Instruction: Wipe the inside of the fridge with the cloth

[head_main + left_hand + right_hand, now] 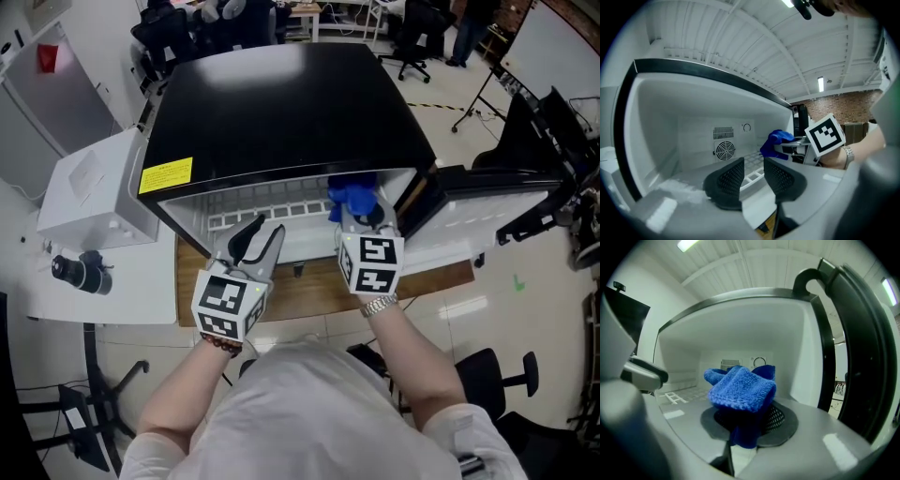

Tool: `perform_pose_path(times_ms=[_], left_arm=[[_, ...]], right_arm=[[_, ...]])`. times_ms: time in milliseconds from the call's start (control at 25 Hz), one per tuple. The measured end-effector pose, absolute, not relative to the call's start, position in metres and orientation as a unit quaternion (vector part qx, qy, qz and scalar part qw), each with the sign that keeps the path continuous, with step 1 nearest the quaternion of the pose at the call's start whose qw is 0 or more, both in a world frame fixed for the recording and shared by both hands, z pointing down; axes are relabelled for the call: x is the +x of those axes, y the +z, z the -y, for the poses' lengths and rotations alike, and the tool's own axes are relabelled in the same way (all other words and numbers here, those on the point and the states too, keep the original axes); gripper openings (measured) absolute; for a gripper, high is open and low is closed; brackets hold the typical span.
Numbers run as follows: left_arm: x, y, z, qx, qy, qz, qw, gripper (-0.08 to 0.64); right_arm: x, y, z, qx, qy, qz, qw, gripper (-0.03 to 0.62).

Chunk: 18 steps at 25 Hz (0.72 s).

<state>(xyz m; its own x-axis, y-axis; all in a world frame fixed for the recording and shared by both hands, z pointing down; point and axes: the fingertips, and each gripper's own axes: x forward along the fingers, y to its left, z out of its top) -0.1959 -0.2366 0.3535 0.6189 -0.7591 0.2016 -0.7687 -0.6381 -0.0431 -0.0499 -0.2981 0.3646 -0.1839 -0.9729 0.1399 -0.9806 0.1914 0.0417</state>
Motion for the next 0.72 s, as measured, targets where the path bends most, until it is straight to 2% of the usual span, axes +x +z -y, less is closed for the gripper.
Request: perform_pose_path(times_ms=[160, 520, 720], left_arm=[[-0.17, 0.344, 0.237, 0.929, 0.058, 0.358, 0.077, 0.154], [-0.116, 0.344, 0.226, 0.943, -0.008, 0.218, 0.251, 0.314], [-0.093, 0.351, 0.217, 0.931, -0.008, 0.172, 0.323, 0.337]], right_arm=[[-0.058, 0.351, 0.281, 0.613, 0.017, 0.788, 0.054, 0.087], [-0.073, 0.343, 0.244, 0.558, -0.019, 0.827, 0.06, 0.087], [-0.08, 0.348, 0.23, 0.534, -0.034, 0.842, 0.067, 0.087]])
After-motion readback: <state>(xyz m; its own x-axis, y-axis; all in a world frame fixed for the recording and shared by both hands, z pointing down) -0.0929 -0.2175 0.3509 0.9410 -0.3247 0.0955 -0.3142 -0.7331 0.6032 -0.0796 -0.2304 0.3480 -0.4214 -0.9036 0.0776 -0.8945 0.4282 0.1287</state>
